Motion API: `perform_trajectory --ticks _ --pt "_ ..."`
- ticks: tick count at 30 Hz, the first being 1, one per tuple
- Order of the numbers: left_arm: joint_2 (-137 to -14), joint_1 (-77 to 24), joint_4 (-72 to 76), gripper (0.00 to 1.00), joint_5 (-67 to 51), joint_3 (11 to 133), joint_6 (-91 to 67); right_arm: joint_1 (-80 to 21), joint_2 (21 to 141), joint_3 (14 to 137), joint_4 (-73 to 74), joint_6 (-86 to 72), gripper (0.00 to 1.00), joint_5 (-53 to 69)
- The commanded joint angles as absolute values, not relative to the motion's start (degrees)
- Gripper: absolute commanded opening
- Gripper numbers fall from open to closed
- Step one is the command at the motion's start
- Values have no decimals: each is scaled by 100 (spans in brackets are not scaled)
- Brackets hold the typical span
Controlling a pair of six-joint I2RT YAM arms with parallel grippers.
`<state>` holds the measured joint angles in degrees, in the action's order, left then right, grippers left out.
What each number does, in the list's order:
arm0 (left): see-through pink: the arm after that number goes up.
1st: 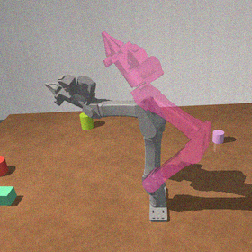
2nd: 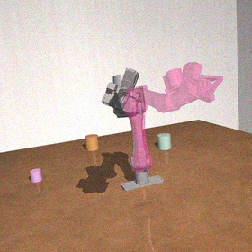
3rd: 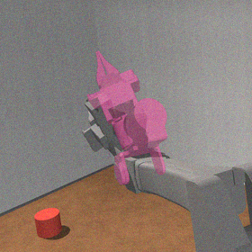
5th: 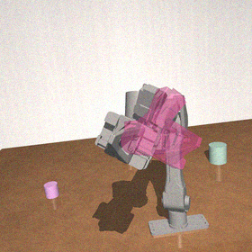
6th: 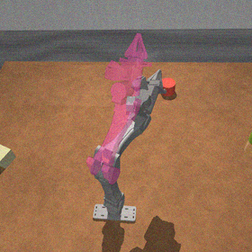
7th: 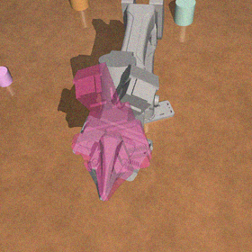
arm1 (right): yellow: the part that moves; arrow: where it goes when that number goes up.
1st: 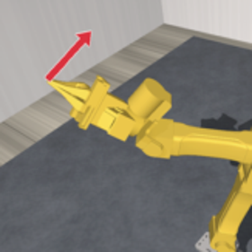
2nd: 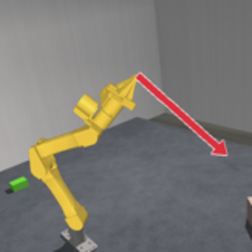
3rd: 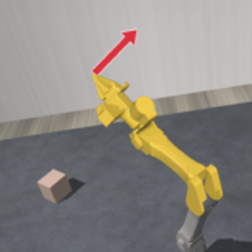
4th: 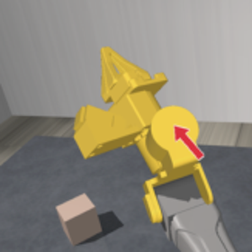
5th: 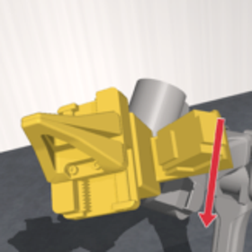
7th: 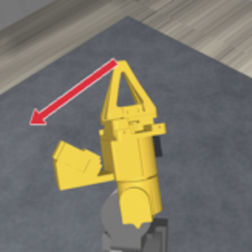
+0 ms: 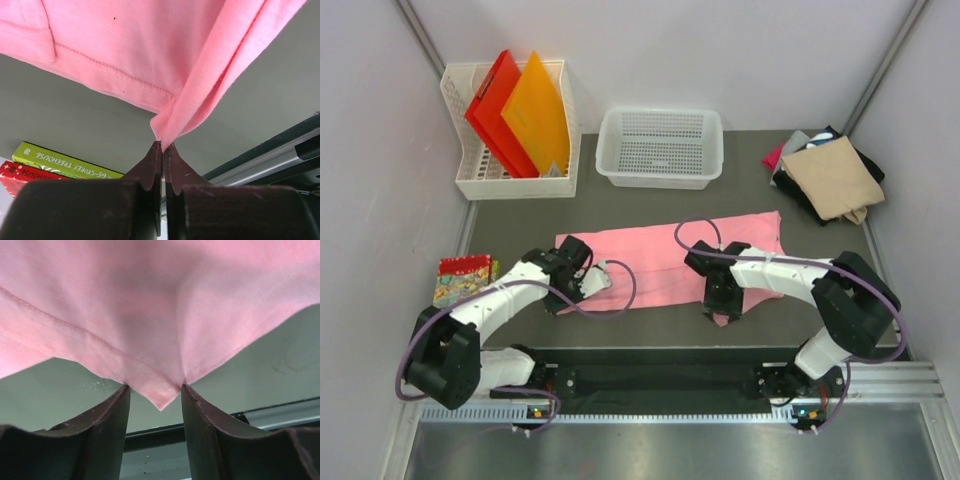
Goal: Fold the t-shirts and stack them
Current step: Grap the side of the flattened tshirt closest away from the robot with both arms
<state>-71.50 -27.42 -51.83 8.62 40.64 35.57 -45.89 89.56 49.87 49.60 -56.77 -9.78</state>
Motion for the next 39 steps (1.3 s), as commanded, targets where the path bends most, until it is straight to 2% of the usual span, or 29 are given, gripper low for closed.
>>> perform_trajectory --ticks 1,2,5,6,9,27,32,39 --pt "-6952 -2681 -5221 0 896 3973 3612 -4544 9140 5098 4667 -5590 42 -1143" --pt "-6935 -2663 -5221 0 914 3955 3621 -4544 9141 5045 4632 -5599 40 -1125" --pt "-6935 -2628 -5212 0 923 3929 3656 -4526 9114 4931 4562 -5634 23 -1081" --pt "-6935 -2619 -5203 0 923 3920 3665 -4526 9097 4913 4570 -5634 12 -1064" --pt "-6935 -2593 -5177 0 932 3920 3691 -4526 8931 4896 4702 -5704 0 -1020" --pt "-6996 -2435 -5300 0 879 4192 3762 -4676 6154 5589 7584 -6187 0 -949" --pt "-6970 -2435 -5580 0 861 4692 3744 -4685 5828 6257 8366 -6310 0 -1195" --pt "-7119 -2443 -5924 0 817 5528 3762 -4649 5625 6802 8367 -6433 0 -1160"
